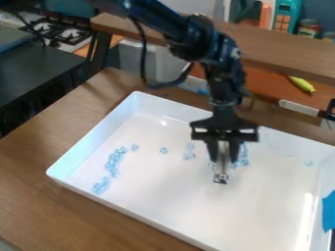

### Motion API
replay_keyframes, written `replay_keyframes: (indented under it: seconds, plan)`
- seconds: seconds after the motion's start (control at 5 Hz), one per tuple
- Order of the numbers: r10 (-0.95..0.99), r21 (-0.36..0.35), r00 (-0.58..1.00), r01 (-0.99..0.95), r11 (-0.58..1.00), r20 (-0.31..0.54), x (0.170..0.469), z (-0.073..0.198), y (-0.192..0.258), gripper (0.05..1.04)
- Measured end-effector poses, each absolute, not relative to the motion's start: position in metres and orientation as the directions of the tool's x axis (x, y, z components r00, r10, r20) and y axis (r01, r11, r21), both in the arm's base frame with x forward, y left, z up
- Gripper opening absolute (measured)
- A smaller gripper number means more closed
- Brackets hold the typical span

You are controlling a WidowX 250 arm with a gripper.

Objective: Sweep into pile

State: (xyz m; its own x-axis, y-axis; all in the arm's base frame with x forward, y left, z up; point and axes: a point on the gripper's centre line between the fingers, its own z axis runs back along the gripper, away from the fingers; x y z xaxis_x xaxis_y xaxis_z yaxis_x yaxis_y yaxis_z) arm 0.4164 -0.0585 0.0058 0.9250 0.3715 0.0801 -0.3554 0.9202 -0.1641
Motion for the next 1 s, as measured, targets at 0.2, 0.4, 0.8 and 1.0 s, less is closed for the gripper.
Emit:
replay_keyframes:
  seconds: [0.2, 0.4, 0.8, 1.0]
  plan:
    - [0.392, -0.183, 0.918, -0.376, 0.908, 0.06, 0.415, 0.007, -0.038, 0.38]
    - [0.341, -0.26, 0.935, -0.307, 0.915, 0.097, 0.409, 0.036, -0.047, 0.38]
    - [0.229, -0.362, 0.963, -0.165, 0.917, 0.14, 0.408, 0.075, -0.114, 0.38]
    - [0.192, -0.372, 0.976, -0.141, 0.917, 0.104, 0.42, 0.069, -0.141, 0.38]
